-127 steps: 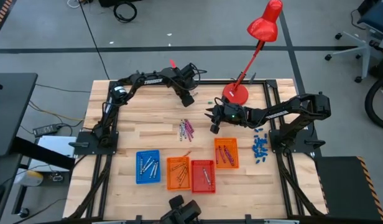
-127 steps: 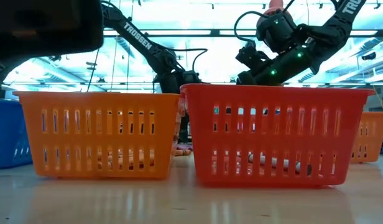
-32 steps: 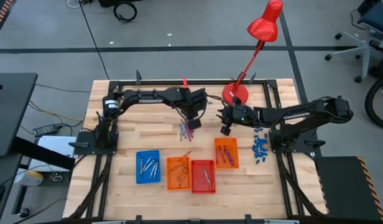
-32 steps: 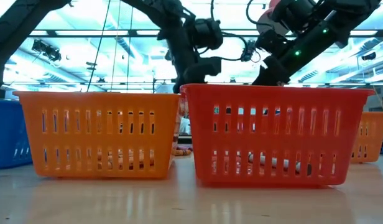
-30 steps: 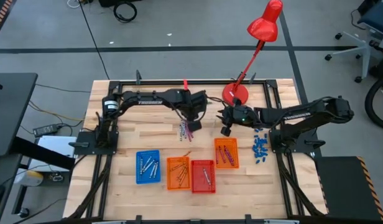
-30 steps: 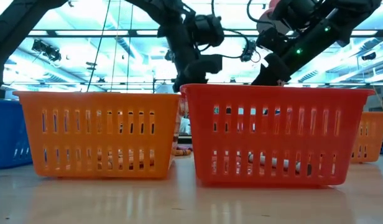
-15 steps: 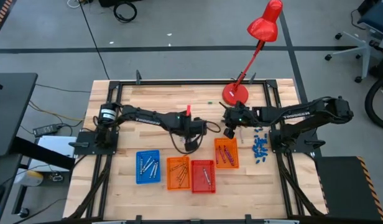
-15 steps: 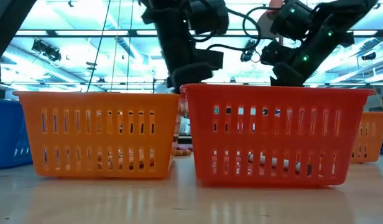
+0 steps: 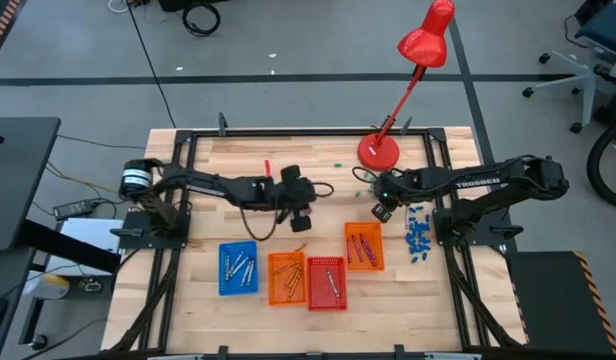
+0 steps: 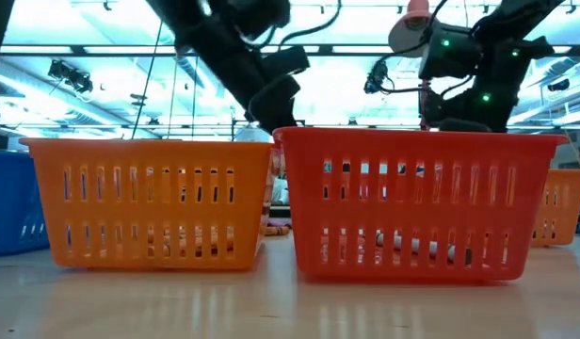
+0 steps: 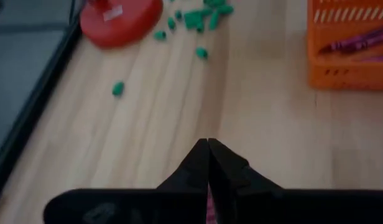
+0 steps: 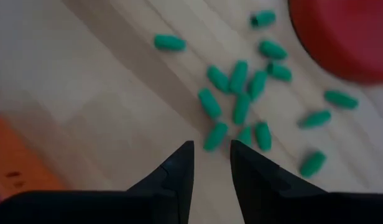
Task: Sort crayons
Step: Put the gray crayon into the red bin
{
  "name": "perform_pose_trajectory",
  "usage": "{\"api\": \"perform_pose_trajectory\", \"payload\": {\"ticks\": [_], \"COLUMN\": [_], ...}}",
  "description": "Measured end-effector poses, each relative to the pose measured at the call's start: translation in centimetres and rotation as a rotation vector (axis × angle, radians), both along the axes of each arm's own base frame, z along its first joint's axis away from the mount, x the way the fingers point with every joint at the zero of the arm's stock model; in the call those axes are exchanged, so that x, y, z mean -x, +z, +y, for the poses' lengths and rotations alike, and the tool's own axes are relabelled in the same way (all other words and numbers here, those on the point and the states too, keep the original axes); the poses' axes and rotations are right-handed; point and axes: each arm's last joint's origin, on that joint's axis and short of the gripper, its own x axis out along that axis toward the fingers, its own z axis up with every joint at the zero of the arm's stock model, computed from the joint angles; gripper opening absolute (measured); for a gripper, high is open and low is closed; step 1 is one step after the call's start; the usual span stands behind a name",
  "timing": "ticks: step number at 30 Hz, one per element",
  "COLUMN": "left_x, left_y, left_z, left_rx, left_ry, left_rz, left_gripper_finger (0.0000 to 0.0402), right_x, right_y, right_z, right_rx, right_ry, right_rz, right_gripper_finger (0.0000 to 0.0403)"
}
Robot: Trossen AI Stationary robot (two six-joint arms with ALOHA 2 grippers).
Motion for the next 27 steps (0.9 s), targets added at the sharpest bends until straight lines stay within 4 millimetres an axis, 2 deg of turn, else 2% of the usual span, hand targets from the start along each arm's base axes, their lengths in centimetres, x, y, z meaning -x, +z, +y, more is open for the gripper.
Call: {"api": "perform_pose_trajectory", "payload": {"ticks": [7,14,22,27], "left_x": [1.3,2.3,2.6,2.9], "left_y": [-1.5,-3.1,-3.7,-3.3], "left_z": [1.3,2.2,1.8,1.7], "left_rx": [-0.064,-0.044,-0.035,-0.030], "left_ry": [-0.124,-0.206,-0.243,-0.245], "left_rz": [-0.115,-0.163,-0.117,-0.108], "left_gripper_finger": [0.0006,0.0007,0.0007,0.0007], "right_x": [1.4,2.1,2.2,2.9], "right_y": [-0.4,-1.4,-1.7,-2.4], "right_z": [-0.4,-0.3,0.5,0.7], "right_rx": [-0.125,-0.231,-0.289,-0.313], "right_ry": [-0.169,-0.327,-0.362,-0.383], "right_rz": [0.086,0.194,0.243,0.279], "right_gripper_finger": [0.0110,0.0110,0.0110,0.0110]}}
